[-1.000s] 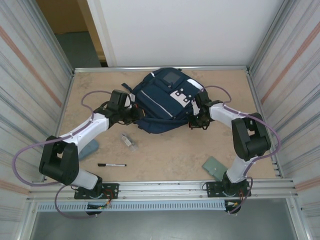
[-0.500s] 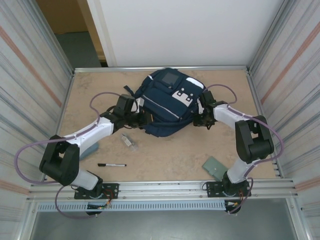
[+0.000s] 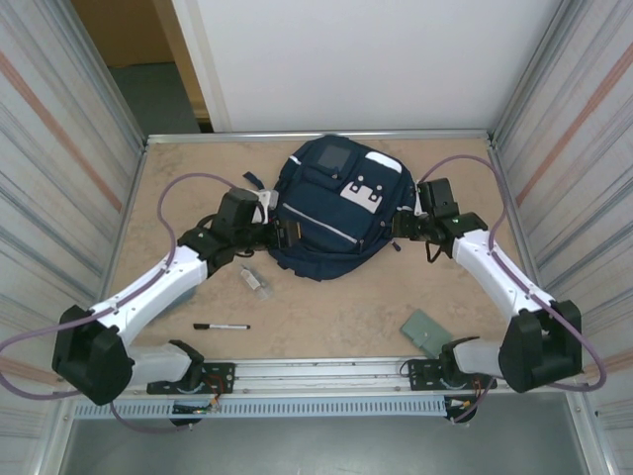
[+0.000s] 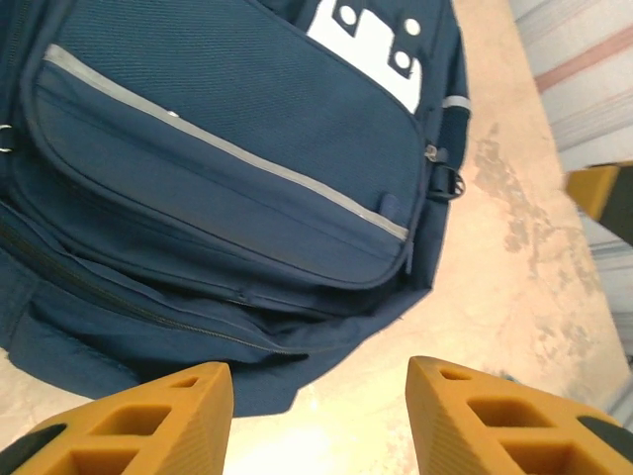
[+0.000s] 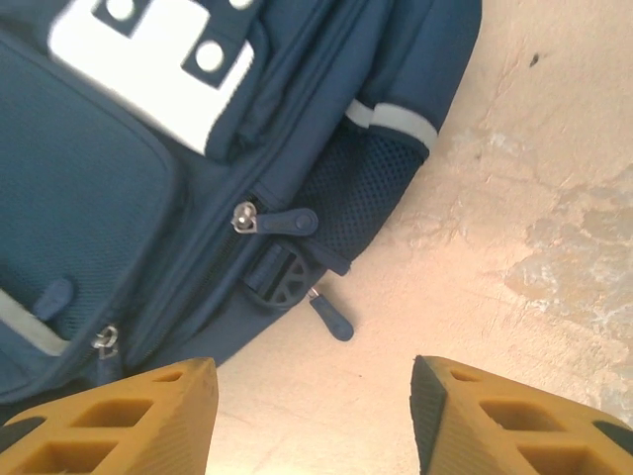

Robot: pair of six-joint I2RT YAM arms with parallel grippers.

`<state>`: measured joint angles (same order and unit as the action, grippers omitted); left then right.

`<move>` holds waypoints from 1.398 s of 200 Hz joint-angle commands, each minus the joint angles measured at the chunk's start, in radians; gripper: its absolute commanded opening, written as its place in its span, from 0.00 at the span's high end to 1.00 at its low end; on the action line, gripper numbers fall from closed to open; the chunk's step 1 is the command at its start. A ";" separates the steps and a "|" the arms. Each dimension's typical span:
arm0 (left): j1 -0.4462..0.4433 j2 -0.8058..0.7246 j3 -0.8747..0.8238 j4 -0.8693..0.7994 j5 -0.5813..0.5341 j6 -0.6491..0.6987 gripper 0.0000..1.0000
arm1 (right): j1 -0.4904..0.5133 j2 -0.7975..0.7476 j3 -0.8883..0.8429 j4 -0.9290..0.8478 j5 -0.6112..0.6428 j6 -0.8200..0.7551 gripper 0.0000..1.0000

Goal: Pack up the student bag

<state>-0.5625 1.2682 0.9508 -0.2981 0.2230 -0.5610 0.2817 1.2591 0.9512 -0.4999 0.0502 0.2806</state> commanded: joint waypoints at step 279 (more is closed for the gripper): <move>0.145 0.359 0.338 -0.010 0.125 -0.232 1.00 | -0.083 0.622 0.468 -0.307 -0.376 -0.454 0.38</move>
<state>-0.4377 1.6760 1.2469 -0.2920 0.2695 -0.7609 0.2272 1.7790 1.3331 -0.6895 -0.2222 -0.0154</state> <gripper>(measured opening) 0.050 0.621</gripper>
